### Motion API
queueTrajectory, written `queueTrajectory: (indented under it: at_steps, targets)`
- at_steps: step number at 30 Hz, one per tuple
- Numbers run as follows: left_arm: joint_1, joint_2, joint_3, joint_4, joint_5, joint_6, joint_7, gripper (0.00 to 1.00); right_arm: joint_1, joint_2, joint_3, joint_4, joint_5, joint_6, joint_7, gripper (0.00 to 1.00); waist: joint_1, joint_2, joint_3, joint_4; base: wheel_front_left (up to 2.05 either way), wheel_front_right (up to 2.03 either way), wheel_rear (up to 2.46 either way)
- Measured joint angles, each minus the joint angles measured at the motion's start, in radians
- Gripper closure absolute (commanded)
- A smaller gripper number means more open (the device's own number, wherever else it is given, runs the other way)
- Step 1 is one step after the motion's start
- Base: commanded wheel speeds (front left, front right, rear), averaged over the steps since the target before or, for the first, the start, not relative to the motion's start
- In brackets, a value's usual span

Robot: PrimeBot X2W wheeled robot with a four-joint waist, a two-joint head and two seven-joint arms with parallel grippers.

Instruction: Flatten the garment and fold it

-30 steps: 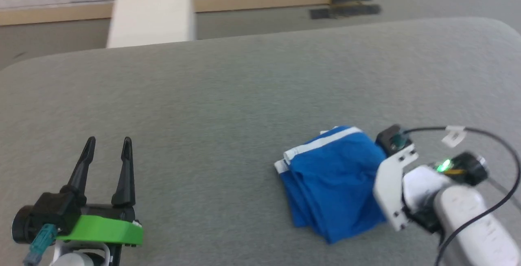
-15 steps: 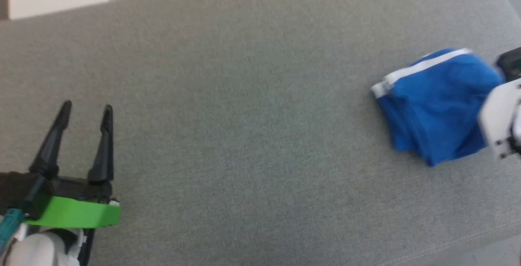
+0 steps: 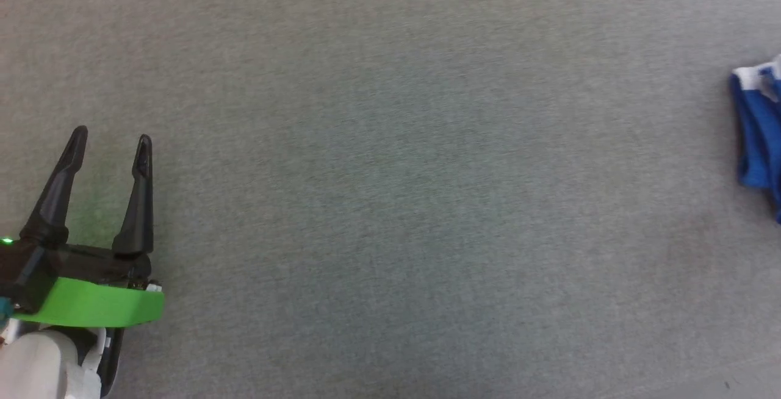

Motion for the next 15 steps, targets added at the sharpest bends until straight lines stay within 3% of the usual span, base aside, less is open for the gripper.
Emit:
queueTrajectory:
  at_steps: [8, 15]
  targets:
    - [0.001, -0.013, -0.011, 0.046, -0.007, 0.000, -0.010, 0.00, 0.027, 0.015, -0.044, -0.049, 0.017, 0.000, -0.046, 0.00, 0.0000, 0.0000, -0.032, 0.029, 0.00, 0.00, 0.00]
    - [0.004, -0.055, -0.022, 0.088, -0.010, 0.019, -0.018, 0.00, -0.064, -0.026, 0.052, -0.167, 0.157, 0.000, -0.236, 0.00, -0.0001, 0.0000, -0.129, 0.030, 0.00, 0.00, 0.00]
